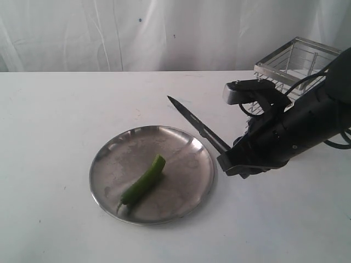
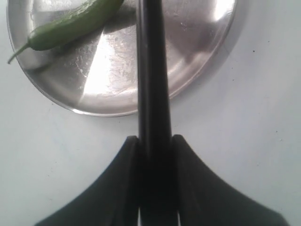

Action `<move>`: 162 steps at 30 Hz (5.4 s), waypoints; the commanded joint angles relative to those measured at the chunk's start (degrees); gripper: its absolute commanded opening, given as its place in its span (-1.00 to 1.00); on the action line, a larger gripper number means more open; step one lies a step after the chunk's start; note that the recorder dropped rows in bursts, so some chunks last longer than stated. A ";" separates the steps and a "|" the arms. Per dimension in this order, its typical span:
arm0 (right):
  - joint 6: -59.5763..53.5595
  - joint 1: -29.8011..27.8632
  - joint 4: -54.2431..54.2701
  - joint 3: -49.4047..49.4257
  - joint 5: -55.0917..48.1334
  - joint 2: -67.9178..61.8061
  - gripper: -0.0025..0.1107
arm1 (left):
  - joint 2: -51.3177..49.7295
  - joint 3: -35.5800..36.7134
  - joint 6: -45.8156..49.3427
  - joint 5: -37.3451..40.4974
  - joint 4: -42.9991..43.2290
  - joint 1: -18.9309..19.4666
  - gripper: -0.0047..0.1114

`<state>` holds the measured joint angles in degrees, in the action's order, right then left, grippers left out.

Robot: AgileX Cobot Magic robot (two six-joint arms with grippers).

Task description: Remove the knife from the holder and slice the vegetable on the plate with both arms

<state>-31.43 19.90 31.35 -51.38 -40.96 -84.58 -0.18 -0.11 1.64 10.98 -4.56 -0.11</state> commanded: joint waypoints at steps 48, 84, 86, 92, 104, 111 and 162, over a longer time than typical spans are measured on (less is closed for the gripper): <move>0.26 0.07 4.94 -0.02 3.58 0.40 -0.96 | -49.93 -30.08 -57.40 -6.52 49.62 -2.52 -0.92; 0.26 0.07 2.82 0.18 4.73 -3.65 -0.96 | -97.51 -63.19 13.38 18.56 9.31 -36.54 -0.76; 0.74 0.07 2.54 0.18 4.72 -3.65 -0.96 | -98.21 -63.19 13.89 16.00 10.29 -36.54 -0.52; 1.93 0.07 2.32 0.18 6.08 -3.65 -0.96 | -103.99 -63.19 13.77 14.25 11.76 -36.54 0.03; 1.93 0.07 4.03 0.18 5.29 -3.53 -0.96 | -105.46 -63.30 12.43 15.53 27.19 -36.54 -0.91; 1.93 0.07 4.17 0.18 5.29 -3.53 -0.96 | -104.36 -63.30 12.01 7.65 38.92 -36.54 -0.92; 1.93 0.07 3.13 0.18 3.79 -3.53 -0.96 | -98.30 -63.30 0.49 7.27 41.68 -31.10 -0.17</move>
<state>-29.51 19.90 34.42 -51.38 -37.17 -88.39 -103.63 -63.64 4.96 18.44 36.29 -32.35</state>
